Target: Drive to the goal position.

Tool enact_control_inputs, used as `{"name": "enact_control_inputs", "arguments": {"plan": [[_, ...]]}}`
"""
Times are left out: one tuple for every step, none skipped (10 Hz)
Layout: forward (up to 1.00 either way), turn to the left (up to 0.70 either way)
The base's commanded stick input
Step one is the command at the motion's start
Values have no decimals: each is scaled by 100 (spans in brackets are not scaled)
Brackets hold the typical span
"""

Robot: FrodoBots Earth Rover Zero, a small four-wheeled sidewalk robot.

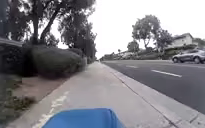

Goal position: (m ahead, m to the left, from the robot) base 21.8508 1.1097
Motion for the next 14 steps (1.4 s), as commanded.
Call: {"name": "enact_control_inputs", "arguments": {"plan": [[100,0],[100,0],[100,0],[100,0],[100,0],[100,0],[100,0],[100,0],[100,0],[100,0],[100,0],[100,0],[100,0],[100,27]]}}
